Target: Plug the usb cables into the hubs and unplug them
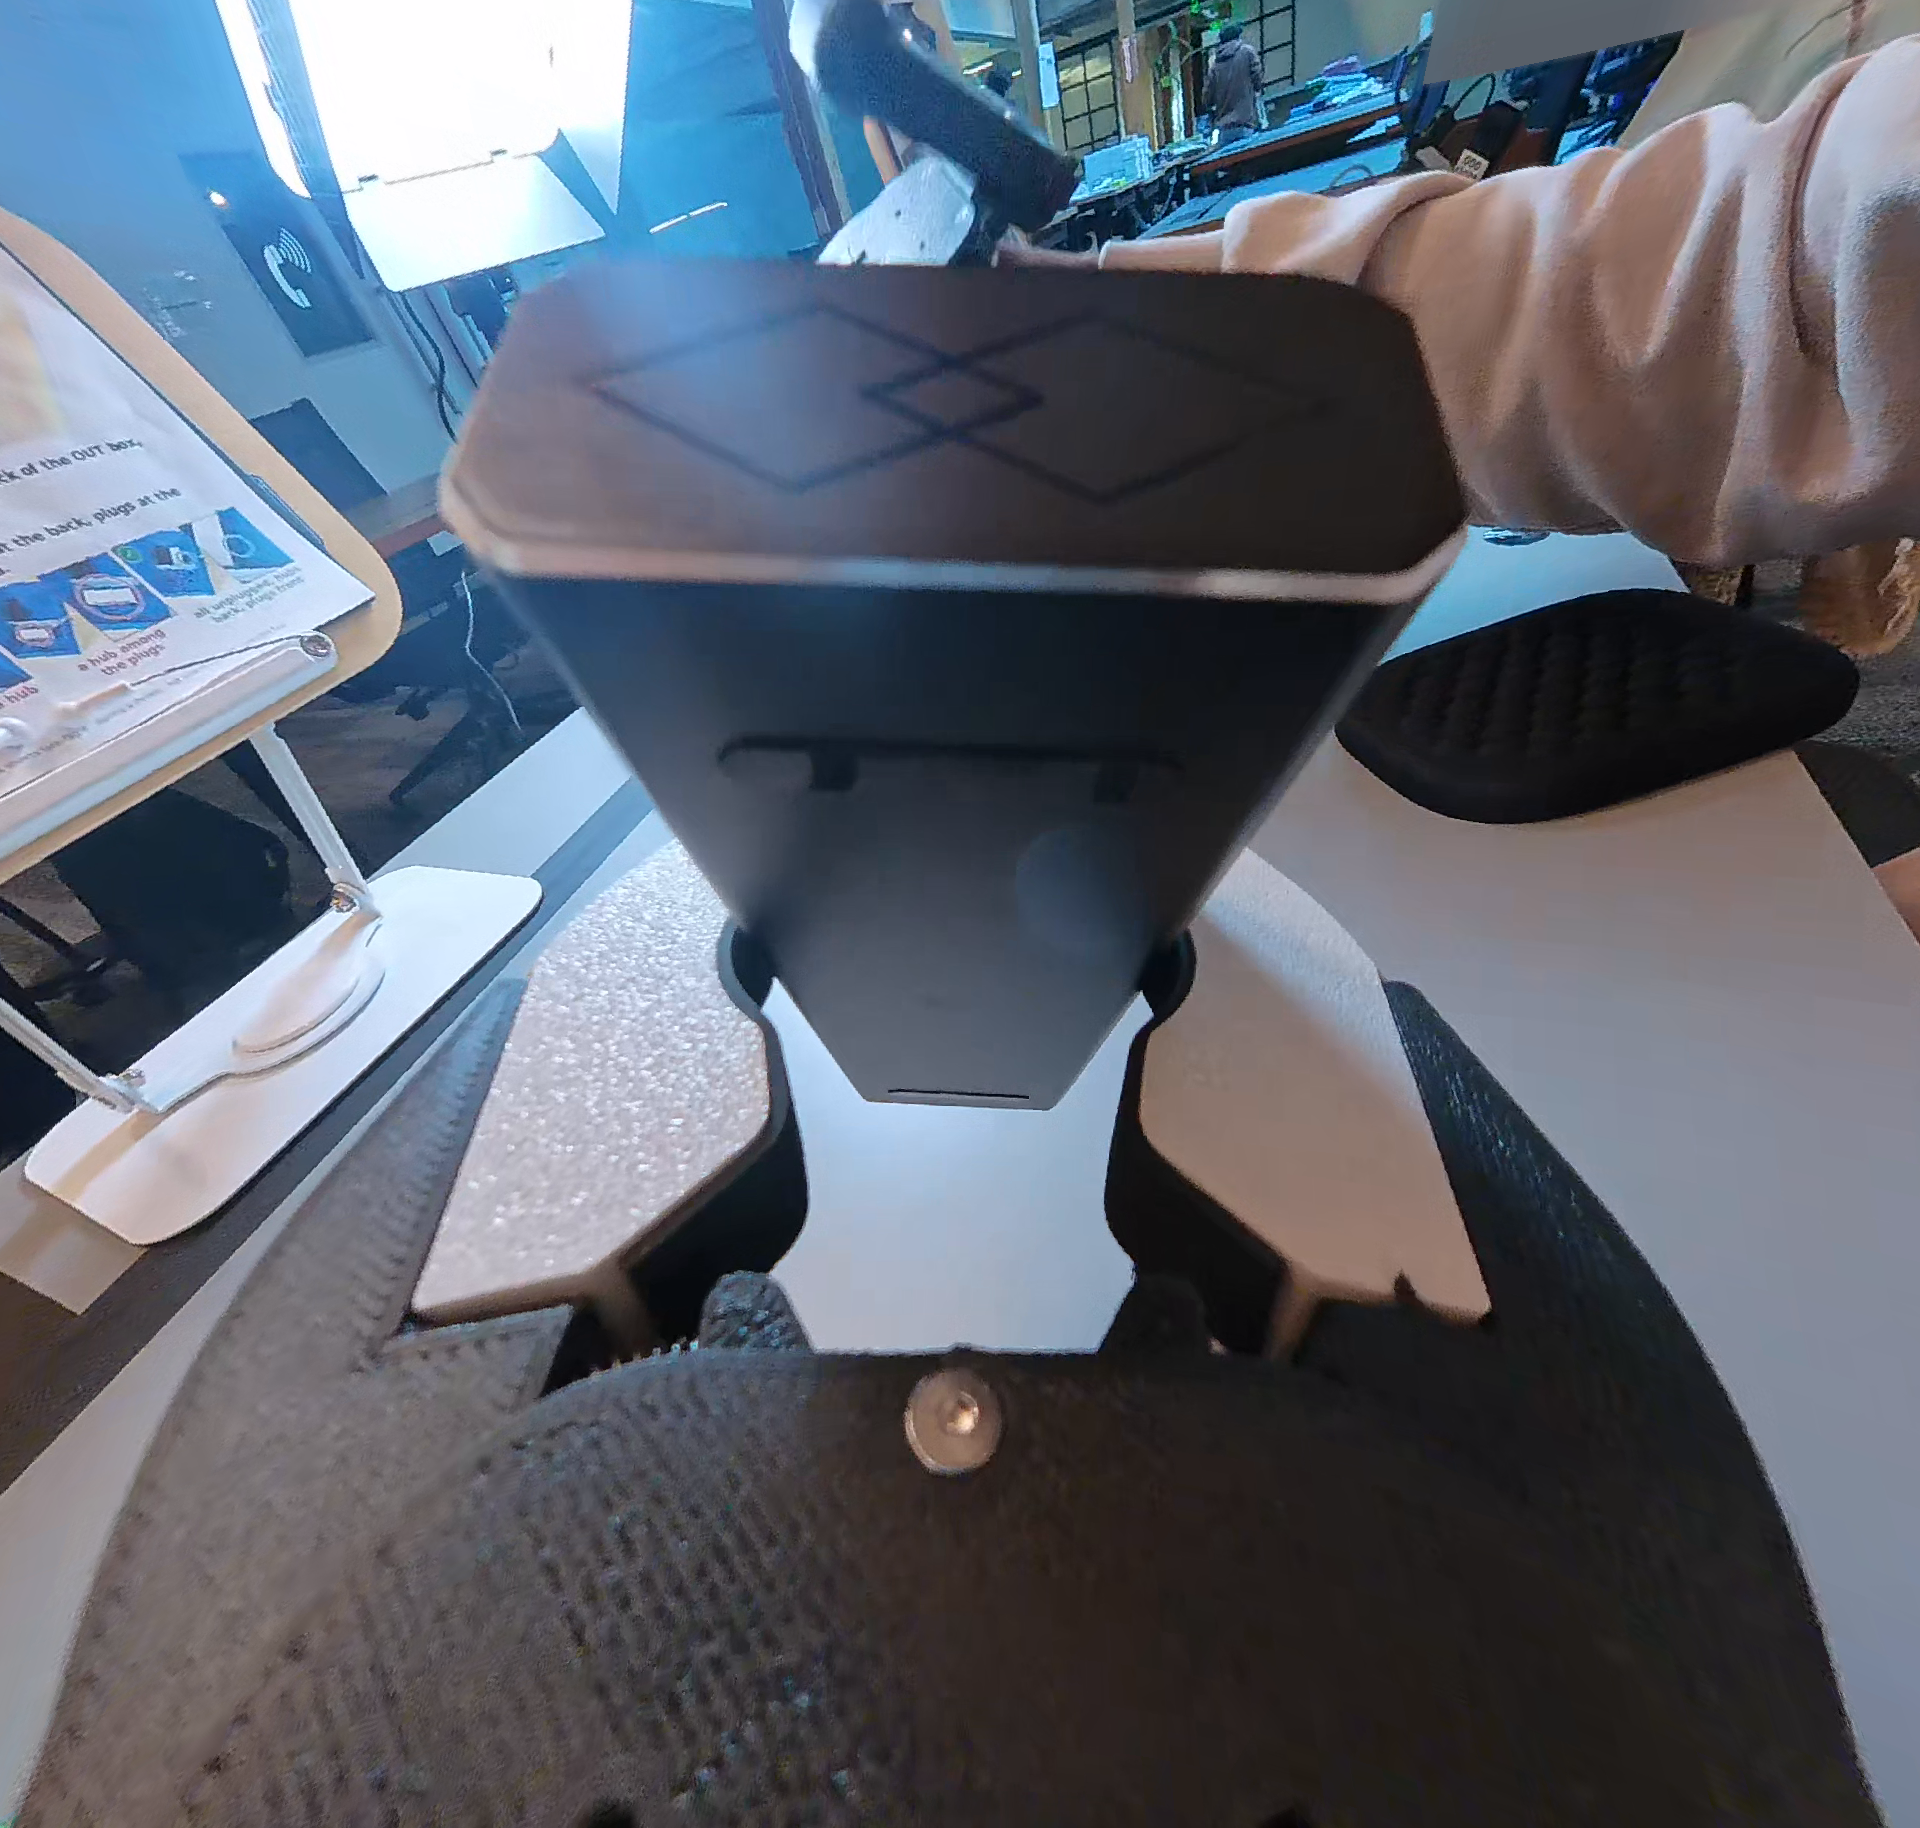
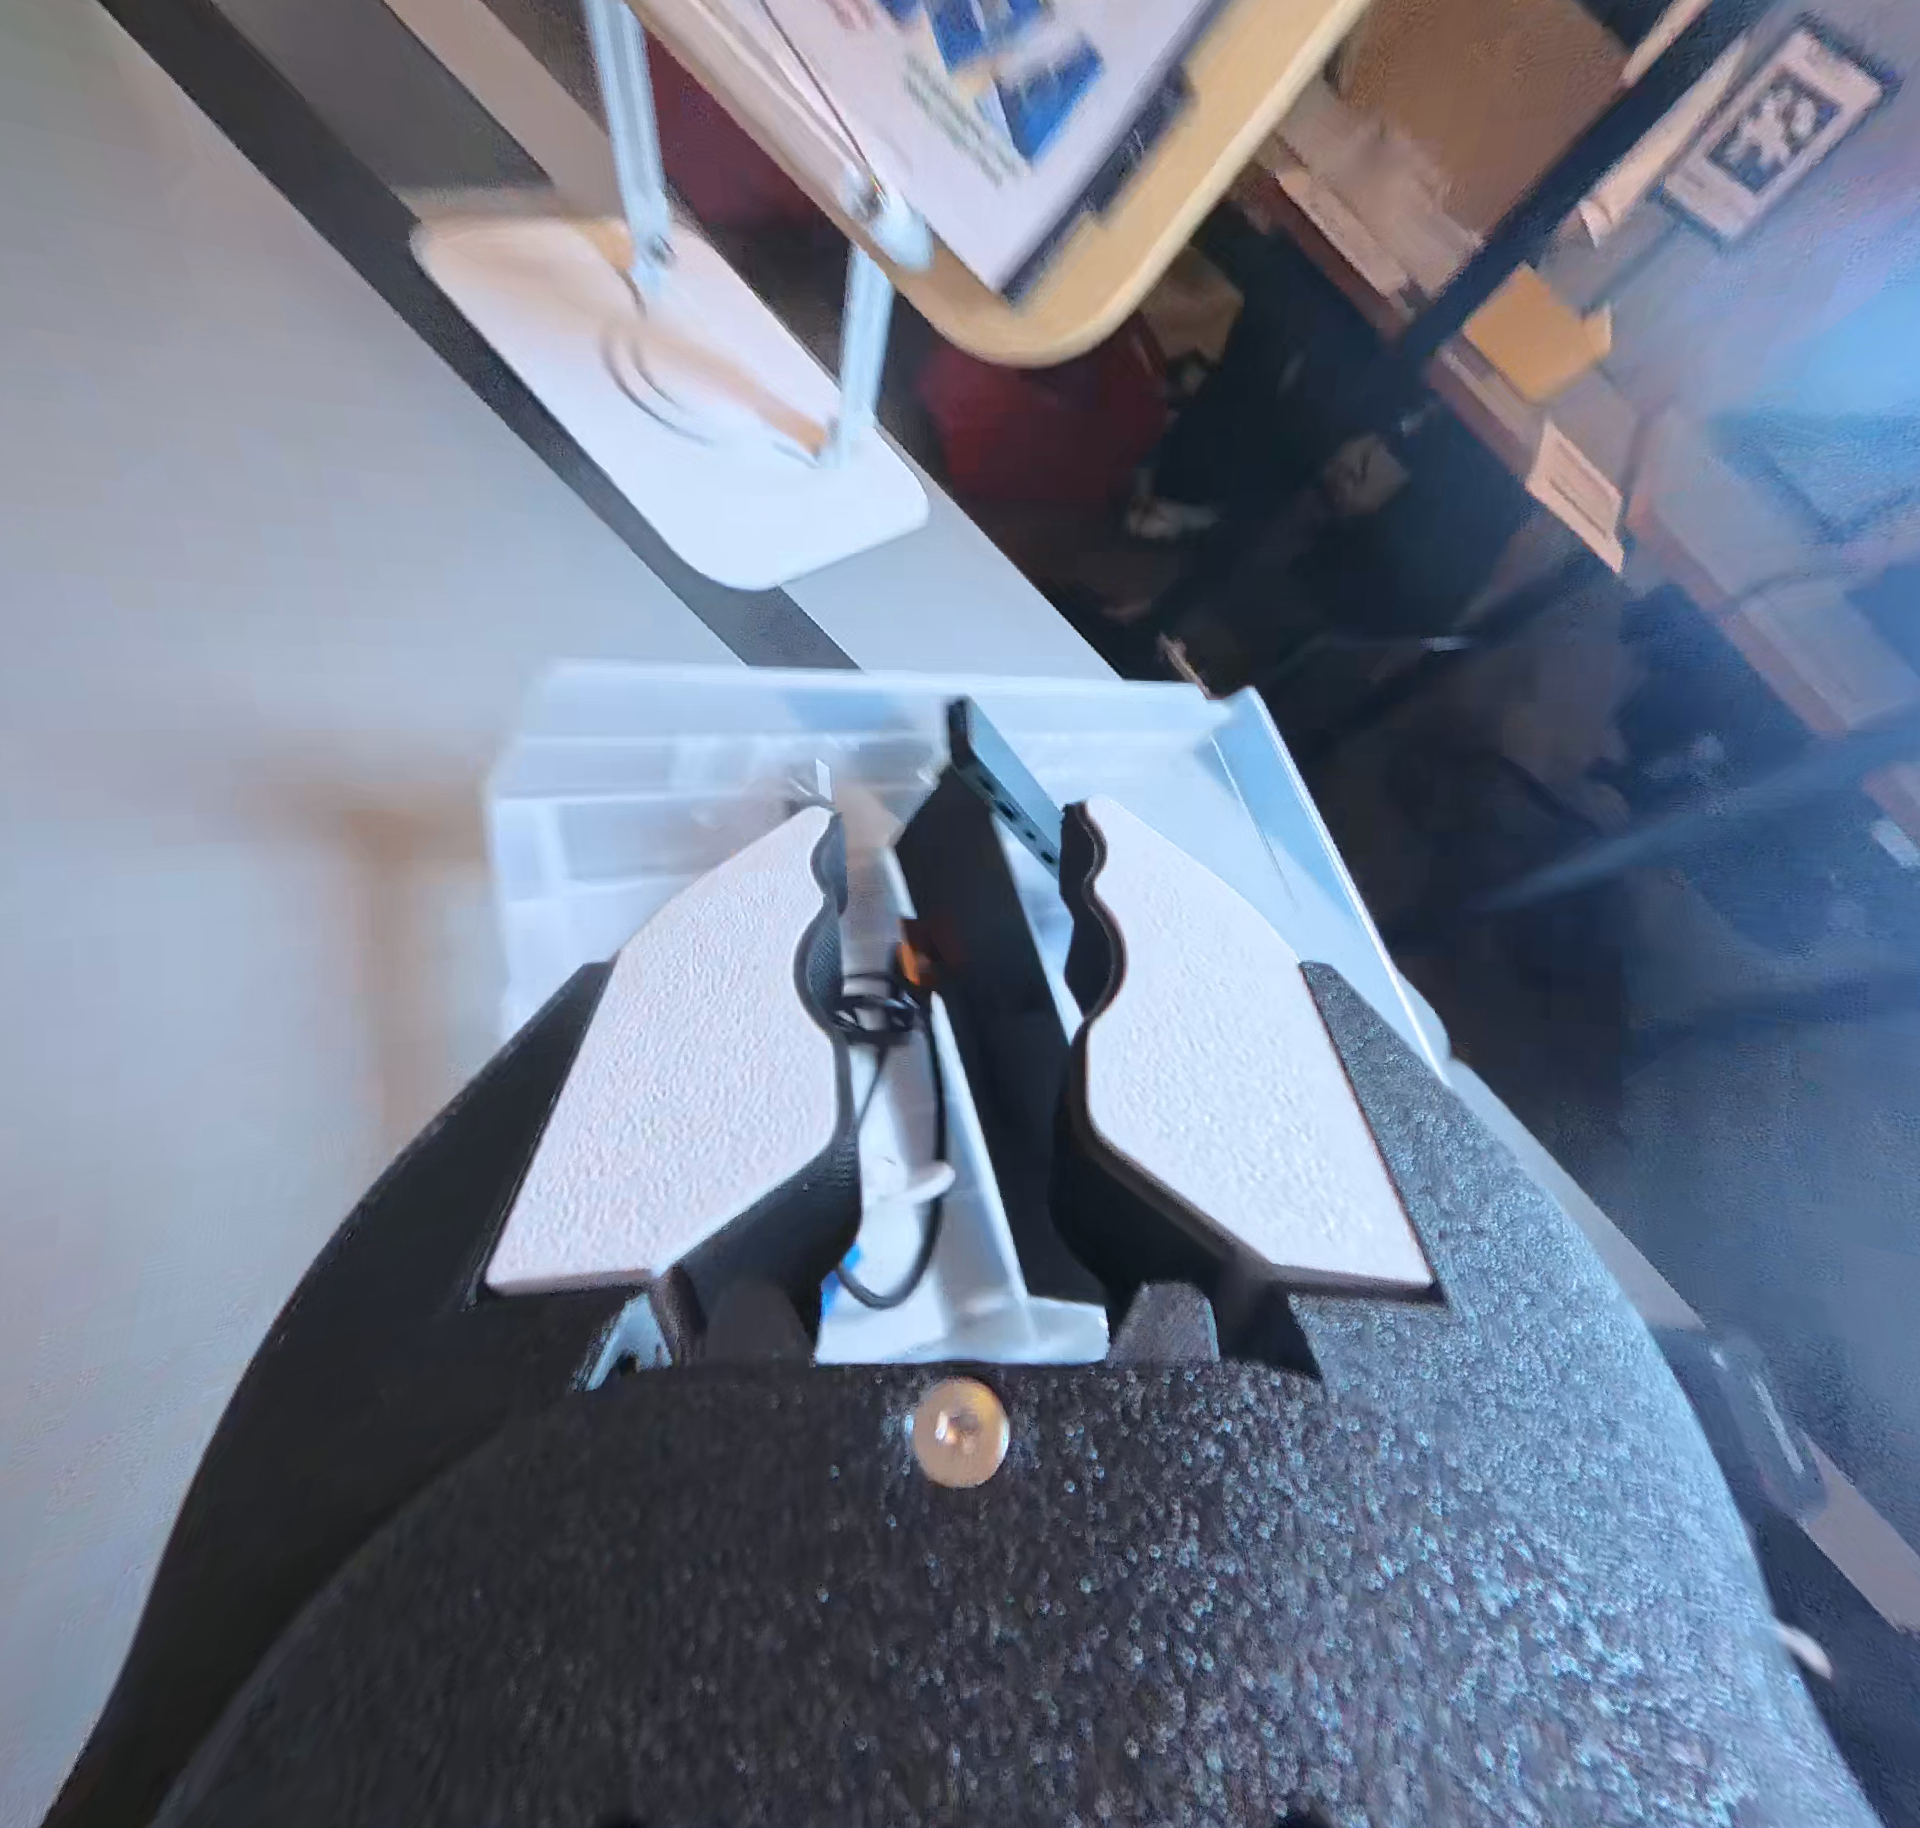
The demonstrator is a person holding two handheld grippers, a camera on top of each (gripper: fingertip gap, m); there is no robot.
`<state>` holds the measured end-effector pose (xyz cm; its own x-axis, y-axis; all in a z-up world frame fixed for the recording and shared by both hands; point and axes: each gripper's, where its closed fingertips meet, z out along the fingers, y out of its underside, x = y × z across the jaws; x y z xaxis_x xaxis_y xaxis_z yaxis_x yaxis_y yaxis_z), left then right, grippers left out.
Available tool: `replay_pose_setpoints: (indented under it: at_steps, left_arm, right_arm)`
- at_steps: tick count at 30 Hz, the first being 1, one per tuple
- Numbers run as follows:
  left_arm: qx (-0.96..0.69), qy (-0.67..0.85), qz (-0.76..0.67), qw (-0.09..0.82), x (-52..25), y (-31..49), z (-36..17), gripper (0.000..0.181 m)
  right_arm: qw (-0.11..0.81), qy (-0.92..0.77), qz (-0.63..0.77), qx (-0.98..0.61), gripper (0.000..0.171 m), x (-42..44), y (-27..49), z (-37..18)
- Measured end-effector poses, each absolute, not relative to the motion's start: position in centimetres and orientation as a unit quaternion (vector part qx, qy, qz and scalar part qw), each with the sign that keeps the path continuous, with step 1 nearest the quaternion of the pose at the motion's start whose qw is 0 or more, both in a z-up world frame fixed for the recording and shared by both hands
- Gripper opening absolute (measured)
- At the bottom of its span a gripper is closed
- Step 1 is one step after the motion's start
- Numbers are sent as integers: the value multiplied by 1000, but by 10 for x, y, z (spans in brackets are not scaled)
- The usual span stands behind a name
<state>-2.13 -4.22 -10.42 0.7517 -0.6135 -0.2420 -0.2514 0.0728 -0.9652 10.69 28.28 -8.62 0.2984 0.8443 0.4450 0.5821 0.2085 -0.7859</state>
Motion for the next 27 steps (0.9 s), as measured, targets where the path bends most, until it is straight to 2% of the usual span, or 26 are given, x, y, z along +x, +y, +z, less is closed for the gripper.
replay_pose_setpoints:
  at_steps: [3,8,10,13,15,18,21,23,27]
  left_arm:
    - [-669,331,-139,650,-19,-42,-108,71]
    - [-671,354,-167,629,1,-42,-119,71]
    - [-669,366,-187,620,14,-44,-124,71]
    - [-676,392,-182,598,28,-48,-137,71]
    - [-685,405,-164,584,31,-50,-144,71]
    - [-685,393,-156,593,24,-49,-139,71]
    - [-653,361,-160,646,15,-49,-113,72]
    - [-643,338,-151,671,-2,-48,-100,78]
    - [-642,273,-187,691,-31,-43,-92,66]
  right_arm:
    - [514,-613,215,-560,40,85,206,-68]
    - [431,-711,372,-414,53,35,10,-81]
    - [405,-741,388,-370,61,16,-46,-92]
    - [380,-775,383,-329,69,-9,-90,-102]
    - [383,-797,357,-301,61,-21,-98,-107]
    - [382,-794,361,-306,60,-24,-95,-101]
    - [384,-766,387,-341,60,-11,-75,-79]
    - [413,-738,376,-379,60,4,-39,-54]
    - [490,-692,214,-485,61,40,99,-10]
